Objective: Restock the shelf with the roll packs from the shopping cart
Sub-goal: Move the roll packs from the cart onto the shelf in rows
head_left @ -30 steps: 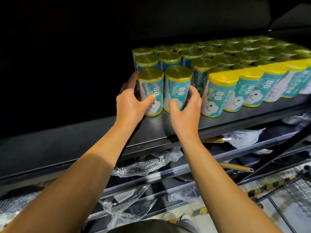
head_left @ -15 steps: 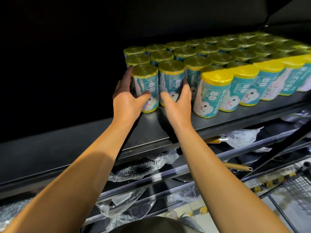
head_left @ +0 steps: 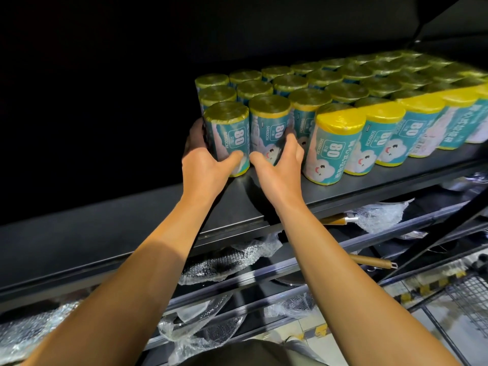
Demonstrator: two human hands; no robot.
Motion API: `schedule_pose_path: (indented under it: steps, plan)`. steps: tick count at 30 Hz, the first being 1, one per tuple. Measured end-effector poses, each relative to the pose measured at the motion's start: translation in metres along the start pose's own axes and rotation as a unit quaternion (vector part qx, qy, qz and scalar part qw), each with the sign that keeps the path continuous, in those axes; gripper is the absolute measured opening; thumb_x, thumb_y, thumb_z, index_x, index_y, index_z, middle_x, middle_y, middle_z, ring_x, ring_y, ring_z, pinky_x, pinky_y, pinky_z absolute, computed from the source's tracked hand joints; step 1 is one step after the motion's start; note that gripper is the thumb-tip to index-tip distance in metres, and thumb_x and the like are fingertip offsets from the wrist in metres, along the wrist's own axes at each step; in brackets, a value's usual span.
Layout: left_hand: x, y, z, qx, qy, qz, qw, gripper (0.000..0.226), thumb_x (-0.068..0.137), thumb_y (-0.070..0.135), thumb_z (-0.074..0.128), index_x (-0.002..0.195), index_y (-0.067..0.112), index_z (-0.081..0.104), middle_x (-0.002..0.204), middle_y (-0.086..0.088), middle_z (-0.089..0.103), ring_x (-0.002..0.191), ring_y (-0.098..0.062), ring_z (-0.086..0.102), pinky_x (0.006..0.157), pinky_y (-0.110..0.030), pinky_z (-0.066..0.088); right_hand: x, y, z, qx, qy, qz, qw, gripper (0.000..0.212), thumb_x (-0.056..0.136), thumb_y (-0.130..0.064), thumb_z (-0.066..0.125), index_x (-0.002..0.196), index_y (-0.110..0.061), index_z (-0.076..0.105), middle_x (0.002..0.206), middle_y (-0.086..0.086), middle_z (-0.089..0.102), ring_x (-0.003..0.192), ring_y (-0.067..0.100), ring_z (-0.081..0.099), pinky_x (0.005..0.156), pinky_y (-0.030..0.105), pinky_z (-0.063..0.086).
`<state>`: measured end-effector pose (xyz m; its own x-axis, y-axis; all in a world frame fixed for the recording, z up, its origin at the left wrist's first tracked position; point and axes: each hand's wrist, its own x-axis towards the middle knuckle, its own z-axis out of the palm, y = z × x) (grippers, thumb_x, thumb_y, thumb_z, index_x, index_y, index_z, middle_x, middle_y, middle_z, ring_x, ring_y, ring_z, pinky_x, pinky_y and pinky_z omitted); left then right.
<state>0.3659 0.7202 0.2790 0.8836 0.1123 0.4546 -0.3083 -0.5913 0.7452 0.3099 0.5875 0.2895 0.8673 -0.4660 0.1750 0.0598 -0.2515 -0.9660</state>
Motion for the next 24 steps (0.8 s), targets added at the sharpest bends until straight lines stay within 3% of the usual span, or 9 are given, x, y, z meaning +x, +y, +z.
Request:
schedule_pose_path:
  steps: [4, 10, 14, 17, 20, 24]
  plan:
    - [-0.002, 0.0, 0.001, 0.002, 0.006, -0.004, 1.0, 0.091, 0.077, 0.035, 0.083, 0.15, 0.011, 0.035, 0.101, 0.008, 0.054, 0.093, -0.004, 0.052, 0.069, -0.01, 0.034, -0.001, 0.0, 0.001, -0.012, -0.01, -0.002, 1.0, 0.081, 0.083, -0.025, 0.07, 0.152, -0.019, 0.027, 0.152, 0.004, 0.025, 0.139, 0.022, 0.033, 0.113, 0.041, 0.037]
    - [-0.001, 0.0, 0.003, 0.025, -0.002, -0.045, 0.999, 0.082, 0.076, 0.041, 0.082, 0.139, 0.001, 0.05, 0.099, 0.006, 0.057, 0.098, -0.013, 0.062, 0.065, -0.001, 0.032, -0.003, 0.003, -0.005, -0.012, -0.024, -0.005, 1.0, 0.079, 0.084, -0.025, 0.07, 0.151, -0.018, 0.029, 0.151, 0.003, 0.027, 0.138, 0.015, 0.035, 0.114, 0.035, 0.036]
    - [-0.002, 0.004, 0.0, -0.005, -0.004, -0.02, 1.0, 0.086, 0.077, 0.032, 0.083, 0.149, 0.015, 0.038, 0.112, 0.007, 0.06, 0.098, -0.004, 0.052, 0.072, -0.008, 0.034, -0.001, 0.003, -0.006, -0.008, -0.022, -0.005, 1.0, 0.078, 0.084, -0.023, 0.07, 0.151, -0.018, 0.03, 0.15, 0.004, 0.029, 0.137, 0.014, 0.036, 0.113, 0.032, 0.036]
    - [-0.002, 0.005, 0.0, -0.017, -0.006, -0.009, 1.0, 0.086, 0.077, 0.032, 0.083, 0.149, 0.017, 0.039, 0.128, 0.002, 0.063, 0.109, -0.009, 0.058, 0.078, -0.011, 0.038, 0.001, 0.002, -0.006, -0.015, -0.02, -0.008, 1.0, 0.08, 0.085, -0.023, 0.07, 0.152, -0.018, 0.028, 0.152, 0.005, 0.028, 0.138, 0.015, 0.035, 0.112, 0.031, 0.035]
    - [-0.002, 0.006, 0.0, -0.018, -0.011, -0.012, 1.0, 0.086, 0.076, 0.033, 0.082, 0.149, 0.018, 0.038, 0.13, 0.002, 0.063, 0.109, -0.006, 0.058, 0.079, -0.013, 0.039, 0.003, 0.003, -0.007, -0.028, -0.026, -0.008, 0.999, 0.08, 0.084, -0.025, 0.07, 0.152, -0.018, 0.028, 0.152, 0.005, 0.028, 0.138, 0.016, 0.035, 0.107, 0.027, 0.034]
    - [-0.005, 0.014, -0.01, 0.01, -0.04, -0.027, 0.999, 0.077, 0.08, 0.037, 0.08, 0.144, 0.014, 0.044, 0.123, 0.003, 0.064, 0.1, -0.002, 0.053, 0.072, -0.007, 0.037, 0.001, 0.001, -0.012, -0.055, -0.035, -0.006, 0.998, 0.082, 0.085, -0.03, 0.07, 0.154, -0.018, 0.027, 0.156, 0.005, 0.027, 0.143, 0.019, 0.032, 0.115, 0.032, 0.032]
